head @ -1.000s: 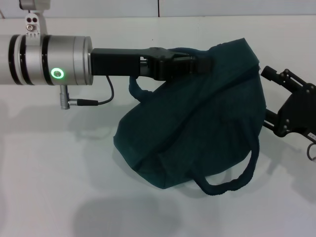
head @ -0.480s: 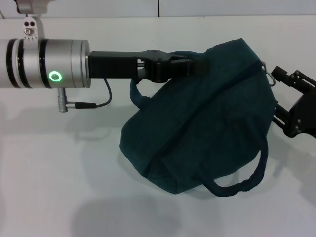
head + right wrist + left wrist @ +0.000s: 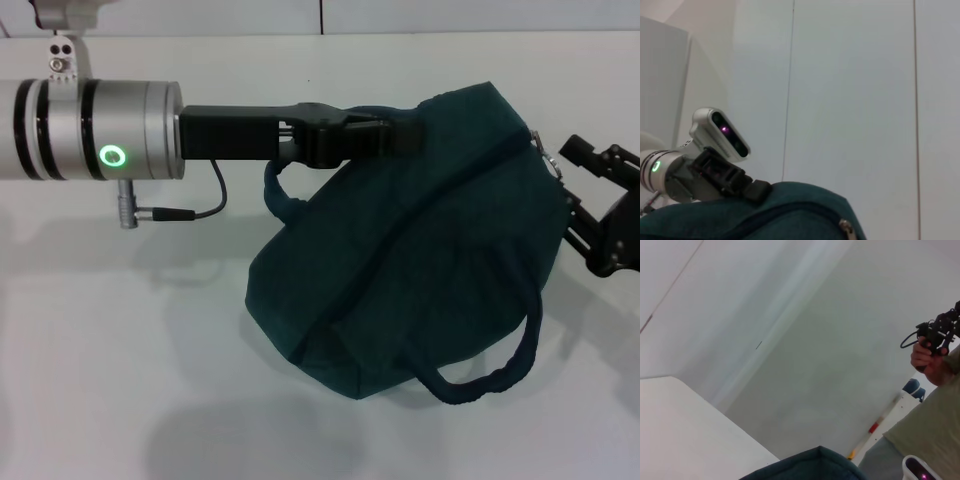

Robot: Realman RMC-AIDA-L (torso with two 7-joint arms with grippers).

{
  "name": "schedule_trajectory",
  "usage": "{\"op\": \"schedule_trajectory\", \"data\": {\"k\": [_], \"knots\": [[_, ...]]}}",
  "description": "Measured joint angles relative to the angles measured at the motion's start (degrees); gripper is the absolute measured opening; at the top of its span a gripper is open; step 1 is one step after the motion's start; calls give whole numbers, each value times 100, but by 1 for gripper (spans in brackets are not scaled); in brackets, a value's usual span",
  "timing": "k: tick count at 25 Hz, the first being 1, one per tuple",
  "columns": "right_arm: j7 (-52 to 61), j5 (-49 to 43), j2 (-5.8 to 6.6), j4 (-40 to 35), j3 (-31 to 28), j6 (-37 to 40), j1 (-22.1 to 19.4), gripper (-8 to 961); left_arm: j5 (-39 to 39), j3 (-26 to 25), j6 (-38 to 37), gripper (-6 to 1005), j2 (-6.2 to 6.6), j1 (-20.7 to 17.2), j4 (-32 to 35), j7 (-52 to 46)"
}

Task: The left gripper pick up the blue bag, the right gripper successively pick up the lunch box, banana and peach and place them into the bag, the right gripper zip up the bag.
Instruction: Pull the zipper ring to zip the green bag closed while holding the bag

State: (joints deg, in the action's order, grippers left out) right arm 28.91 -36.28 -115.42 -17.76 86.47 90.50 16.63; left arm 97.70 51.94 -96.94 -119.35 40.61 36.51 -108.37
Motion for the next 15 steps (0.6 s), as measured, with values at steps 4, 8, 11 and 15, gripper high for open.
{"op": "schedule_trajectory", "data": {"k": [4, 8, 11, 15], "knots": [[0, 72, 2, 1, -7, 13, -26, 419, 4, 0, 0, 55, 0, 0, -27, 0], [0, 76, 2, 1, -7, 51, -29, 420, 4, 0, 0, 55, 0, 0, -32, 0], [-27, 78, 3, 26, -1, 68, -29, 419, 4, 0, 0, 55, 0, 0, -32, 0], [-125, 78, 3, 75, 6, 41, 1, 416, 4, 0, 0, 55, 0, 9, -32, 0]]}}
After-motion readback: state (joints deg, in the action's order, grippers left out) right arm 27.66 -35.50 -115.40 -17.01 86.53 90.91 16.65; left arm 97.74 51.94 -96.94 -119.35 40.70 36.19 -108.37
